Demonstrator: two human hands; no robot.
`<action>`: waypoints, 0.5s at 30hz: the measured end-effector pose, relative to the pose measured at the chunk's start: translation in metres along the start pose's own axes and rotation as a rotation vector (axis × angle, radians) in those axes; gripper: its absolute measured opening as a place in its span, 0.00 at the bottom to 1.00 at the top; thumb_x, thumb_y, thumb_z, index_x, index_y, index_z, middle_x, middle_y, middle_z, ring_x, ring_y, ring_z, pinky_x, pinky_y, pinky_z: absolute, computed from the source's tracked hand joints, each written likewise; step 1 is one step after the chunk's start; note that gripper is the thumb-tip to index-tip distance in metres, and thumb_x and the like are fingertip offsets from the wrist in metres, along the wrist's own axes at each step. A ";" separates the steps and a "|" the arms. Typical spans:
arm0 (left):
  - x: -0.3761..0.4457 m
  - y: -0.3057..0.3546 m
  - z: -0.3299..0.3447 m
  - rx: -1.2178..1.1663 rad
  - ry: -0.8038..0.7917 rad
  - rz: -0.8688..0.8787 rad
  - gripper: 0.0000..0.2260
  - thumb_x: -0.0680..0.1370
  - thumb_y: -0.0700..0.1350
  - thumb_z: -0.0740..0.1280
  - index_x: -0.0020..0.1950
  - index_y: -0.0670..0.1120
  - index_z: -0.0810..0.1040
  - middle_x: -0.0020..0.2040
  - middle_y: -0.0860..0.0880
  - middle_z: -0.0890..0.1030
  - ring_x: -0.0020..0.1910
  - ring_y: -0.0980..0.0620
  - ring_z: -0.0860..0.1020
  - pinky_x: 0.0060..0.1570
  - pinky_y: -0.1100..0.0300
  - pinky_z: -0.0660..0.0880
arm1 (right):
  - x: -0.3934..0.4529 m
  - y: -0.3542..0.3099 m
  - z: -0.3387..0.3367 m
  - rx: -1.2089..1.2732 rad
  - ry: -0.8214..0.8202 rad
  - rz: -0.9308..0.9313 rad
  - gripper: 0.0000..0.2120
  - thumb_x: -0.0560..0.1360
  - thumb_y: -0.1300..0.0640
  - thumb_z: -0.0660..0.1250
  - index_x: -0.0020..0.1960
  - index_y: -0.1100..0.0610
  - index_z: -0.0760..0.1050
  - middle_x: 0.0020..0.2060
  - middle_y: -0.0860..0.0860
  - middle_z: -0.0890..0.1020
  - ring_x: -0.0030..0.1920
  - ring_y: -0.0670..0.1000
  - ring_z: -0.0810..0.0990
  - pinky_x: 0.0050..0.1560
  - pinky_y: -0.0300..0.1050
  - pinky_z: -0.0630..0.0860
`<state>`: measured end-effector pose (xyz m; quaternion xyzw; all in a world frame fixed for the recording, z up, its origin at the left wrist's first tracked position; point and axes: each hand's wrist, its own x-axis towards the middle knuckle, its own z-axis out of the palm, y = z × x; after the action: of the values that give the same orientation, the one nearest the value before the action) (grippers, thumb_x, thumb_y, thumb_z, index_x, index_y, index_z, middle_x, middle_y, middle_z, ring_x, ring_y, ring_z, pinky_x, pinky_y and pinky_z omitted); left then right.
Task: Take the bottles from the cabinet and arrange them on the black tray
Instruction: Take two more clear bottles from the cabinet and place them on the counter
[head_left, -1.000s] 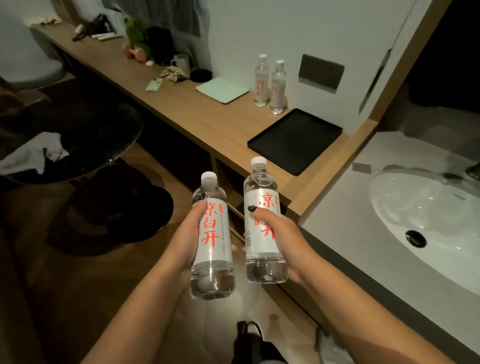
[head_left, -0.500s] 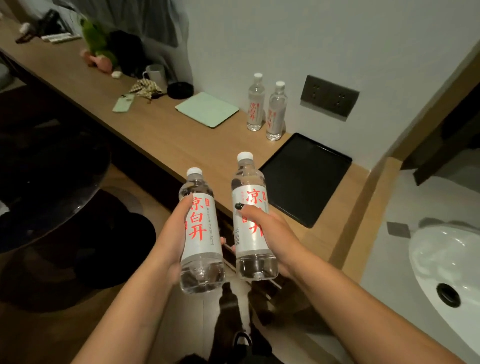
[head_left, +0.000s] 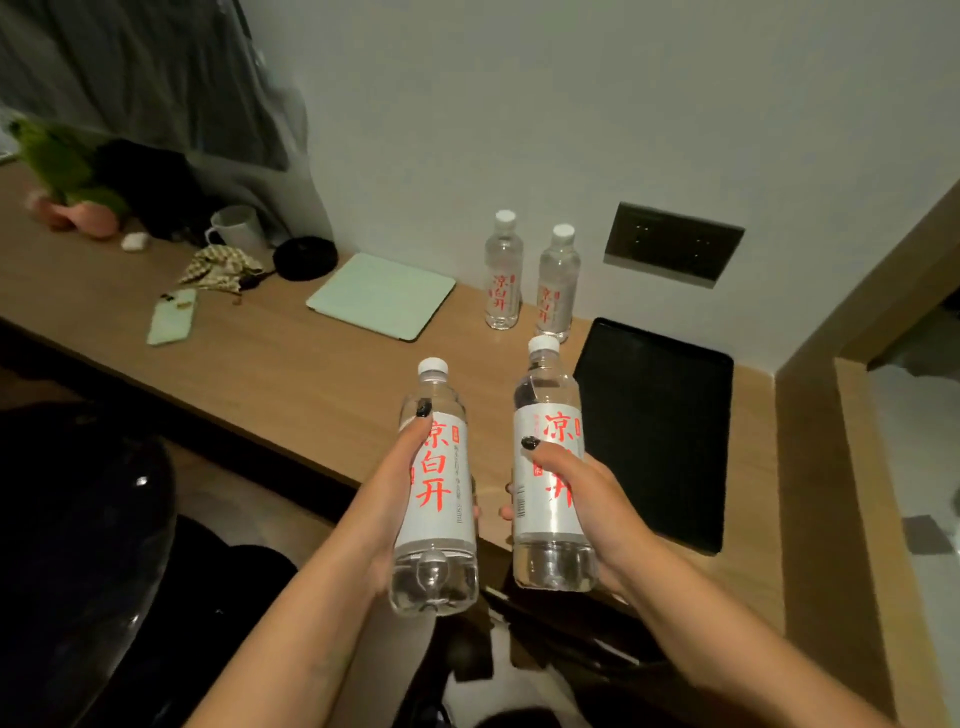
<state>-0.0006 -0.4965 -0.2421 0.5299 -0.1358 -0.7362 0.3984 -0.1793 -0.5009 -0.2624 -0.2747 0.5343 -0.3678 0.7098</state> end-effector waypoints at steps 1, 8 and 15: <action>0.009 0.010 -0.004 0.028 -0.019 -0.015 0.23 0.71 0.60 0.68 0.53 0.42 0.76 0.34 0.42 0.79 0.30 0.43 0.80 0.33 0.54 0.79 | 0.008 -0.001 0.004 0.022 0.021 -0.003 0.18 0.71 0.52 0.70 0.58 0.55 0.72 0.46 0.63 0.81 0.47 0.64 0.82 0.48 0.58 0.80; 0.073 0.055 -0.004 0.166 -0.037 0.000 0.26 0.64 0.57 0.75 0.54 0.41 0.76 0.37 0.40 0.80 0.34 0.42 0.80 0.41 0.51 0.78 | 0.056 -0.014 0.016 0.098 0.139 -0.039 0.17 0.71 0.55 0.70 0.58 0.54 0.72 0.49 0.62 0.80 0.49 0.61 0.82 0.55 0.61 0.78; 0.138 0.085 0.010 0.161 0.018 0.004 0.21 0.67 0.55 0.74 0.51 0.42 0.78 0.39 0.40 0.81 0.37 0.42 0.80 0.48 0.46 0.78 | 0.104 -0.053 0.008 -0.018 0.253 -0.026 0.14 0.71 0.52 0.71 0.54 0.52 0.73 0.47 0.58 0.82 0.47 0.58 0.83 0.47 0.53 0.81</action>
<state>0.0116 -0.6539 -0.2783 0.5665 -0.1920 -0.7173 0.3573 -0.1672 -0.6167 -0.2769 -0.2393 0.6195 -0.4038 0.6293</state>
